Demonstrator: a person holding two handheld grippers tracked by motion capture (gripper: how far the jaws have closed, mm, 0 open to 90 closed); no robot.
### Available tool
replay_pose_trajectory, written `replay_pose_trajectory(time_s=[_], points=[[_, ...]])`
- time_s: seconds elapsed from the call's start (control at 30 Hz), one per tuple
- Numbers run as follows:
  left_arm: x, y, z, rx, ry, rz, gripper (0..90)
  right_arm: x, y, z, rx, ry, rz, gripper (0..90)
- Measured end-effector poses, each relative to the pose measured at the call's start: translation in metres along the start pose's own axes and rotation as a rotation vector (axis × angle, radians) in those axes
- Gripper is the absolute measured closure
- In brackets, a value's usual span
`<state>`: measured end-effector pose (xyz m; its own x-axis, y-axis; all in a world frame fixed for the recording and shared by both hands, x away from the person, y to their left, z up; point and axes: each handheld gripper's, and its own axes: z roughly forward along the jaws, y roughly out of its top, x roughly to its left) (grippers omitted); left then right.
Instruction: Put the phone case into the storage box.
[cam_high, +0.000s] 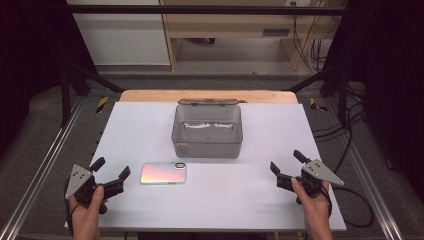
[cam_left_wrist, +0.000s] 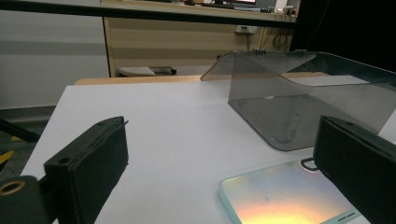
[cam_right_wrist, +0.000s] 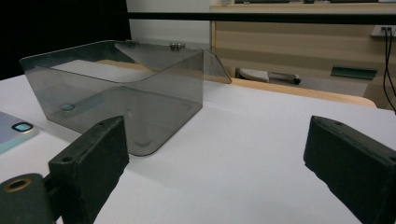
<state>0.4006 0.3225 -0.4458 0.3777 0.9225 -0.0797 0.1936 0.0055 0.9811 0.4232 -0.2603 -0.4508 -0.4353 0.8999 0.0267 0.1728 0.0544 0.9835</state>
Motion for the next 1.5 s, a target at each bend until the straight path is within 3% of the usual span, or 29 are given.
replay_pose_trajectory(time_s=[0.63,0.87,1.13,1.17,1.2,1.33,1.5], points=[[0.0,0.002,0.003,0.027,0.002,-0.005,3.3,0.006,0.001,0.005,0.027,0.026,-0.036,5.7],[-0.001,0.001,0.006,0.049,0.006,0.0,3.8,0.01,-0.002,0.009,0.066,0.033,-0.058,5.3],[-0.01,0.0,0.014,0.114,0.009,0.042,7.8,0.014,-0.004,0.013,0.1,0.042,-0.07,5.3],[-0.014,0.0,0.019,0.157,0.005,0.082,8.1,0.014,-0.004,0.014,0.104,0.043,-0.074,5.3],[-0.016,0.0,0.021,0.172,0.003,0.096,8.2,0.014,-0.004,0.014,0.105,0.04,-0.074,5.3],[-0.02,0.0,0.028,0.201,-0.026,0.105,11.7,0.015,-0.004,0.012,0.103,0.04,-0.07,5.3],[-0.021,0.01,0.053,0.261,-0.079,0.093,21.5,0.014,-0.004,0.012,0.103,0.045,-0.065,5.3]])
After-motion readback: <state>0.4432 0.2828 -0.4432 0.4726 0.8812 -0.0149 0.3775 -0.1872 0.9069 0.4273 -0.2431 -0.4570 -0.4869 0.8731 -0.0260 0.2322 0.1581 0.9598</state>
